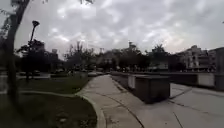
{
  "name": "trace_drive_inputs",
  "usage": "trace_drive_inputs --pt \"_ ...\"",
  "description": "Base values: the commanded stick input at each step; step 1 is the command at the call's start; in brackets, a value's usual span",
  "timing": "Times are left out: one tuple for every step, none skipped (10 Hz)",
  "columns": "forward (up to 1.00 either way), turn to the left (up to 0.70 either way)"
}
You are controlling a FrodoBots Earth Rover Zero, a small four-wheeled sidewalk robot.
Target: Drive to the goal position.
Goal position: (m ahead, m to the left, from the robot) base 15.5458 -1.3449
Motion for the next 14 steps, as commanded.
trace_drive_inputs --pt "1.00 0.01" --pt "1.00 0.01" --pt "1.00 0.01" --pt "1.00 0.01" --pt "1.00 0.01" --pt "1.00 0.01" --pt "1.00 0.01" --pt "1.00 0.01" --pt "1.00 0.01" --pt "1.00 0.01" --pt "1.00 0.01" --pt "1.00 0.01" --pt "1.00 0.01" --pt "1.00 0.01"
